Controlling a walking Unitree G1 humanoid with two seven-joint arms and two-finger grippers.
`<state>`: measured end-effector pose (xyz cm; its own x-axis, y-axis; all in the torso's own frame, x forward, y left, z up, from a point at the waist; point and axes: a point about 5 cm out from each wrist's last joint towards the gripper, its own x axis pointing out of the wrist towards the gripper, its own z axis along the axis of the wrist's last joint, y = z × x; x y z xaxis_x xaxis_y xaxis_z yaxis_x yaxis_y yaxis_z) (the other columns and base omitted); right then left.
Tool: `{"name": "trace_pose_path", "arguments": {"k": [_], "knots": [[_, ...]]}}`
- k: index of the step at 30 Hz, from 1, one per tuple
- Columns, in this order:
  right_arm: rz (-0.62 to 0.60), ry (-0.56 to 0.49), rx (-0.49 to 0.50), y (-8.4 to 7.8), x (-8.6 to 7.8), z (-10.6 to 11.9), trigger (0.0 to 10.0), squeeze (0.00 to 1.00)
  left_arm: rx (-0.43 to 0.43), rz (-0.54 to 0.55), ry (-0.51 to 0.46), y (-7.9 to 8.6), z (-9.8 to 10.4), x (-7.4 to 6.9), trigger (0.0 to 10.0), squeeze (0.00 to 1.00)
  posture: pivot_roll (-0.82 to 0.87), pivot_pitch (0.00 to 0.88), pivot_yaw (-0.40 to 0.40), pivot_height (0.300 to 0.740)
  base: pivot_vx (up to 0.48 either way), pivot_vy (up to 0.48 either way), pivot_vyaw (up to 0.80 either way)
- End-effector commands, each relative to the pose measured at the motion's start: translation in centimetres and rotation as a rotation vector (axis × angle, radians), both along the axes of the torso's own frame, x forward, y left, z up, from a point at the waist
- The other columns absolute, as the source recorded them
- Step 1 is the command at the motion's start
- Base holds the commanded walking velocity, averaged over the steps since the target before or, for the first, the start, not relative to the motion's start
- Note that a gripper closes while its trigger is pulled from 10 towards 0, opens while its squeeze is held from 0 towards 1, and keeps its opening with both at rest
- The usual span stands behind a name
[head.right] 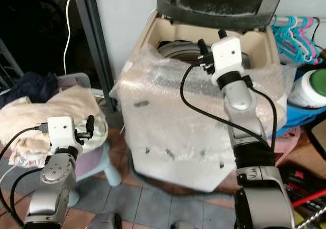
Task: Clothes washing
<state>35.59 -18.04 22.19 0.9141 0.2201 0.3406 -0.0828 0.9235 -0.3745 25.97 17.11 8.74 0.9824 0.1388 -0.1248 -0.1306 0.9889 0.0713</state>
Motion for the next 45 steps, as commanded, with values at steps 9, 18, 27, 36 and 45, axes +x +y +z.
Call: {"name": "trace_pose_path", "arguments": {"k": [9,18,27,36,45], "knots": [[-0.006,0.028,0.010,-0.1,-0.7,-0.5,10.0,1.00,0.018,0.002,-0.005,0.3,0.3,0.1,10.0,0.00,-0.01,0.000,0.009,0.740,-0.145,0.000,0.00],[-0.023,0.102,0.122,0.0,-2.1,-3.4,10.0,0.00,0.022,0.005,-0.008,0.3,0.3,0.2,10.0,0.00,-0.02,0.000,0.016,0.740,0.000,0.000,0.00],[-0.172,0.284,0.124,1.8,-6.3,-11.6,10.0,0.00,0.013,-0.019,-0.038,0.2,0.6,0.5,10.0,0.00,-0.01,0.000,0.041,0.740,0.000,0.000,0.00],[-0.158,0.313,0.104,2.8,-6.7,-12.0,10.0,0.00,-0.009,-0.045,-0.106,0.1,1.4,0.6,10.0,0.00,-0.02,0.000,0.041,0.740,0.000,0.000,0.00],[-0.185,0.425,0.250,2.4,-7.2,-13.6,10.0,0.00,-0.011,-0.097,-0.065,-0.1,0.4,-0.5,10.0,0.00,-0.02,0.000,0.056,0.740,0.000,0.000,0.00]]}}
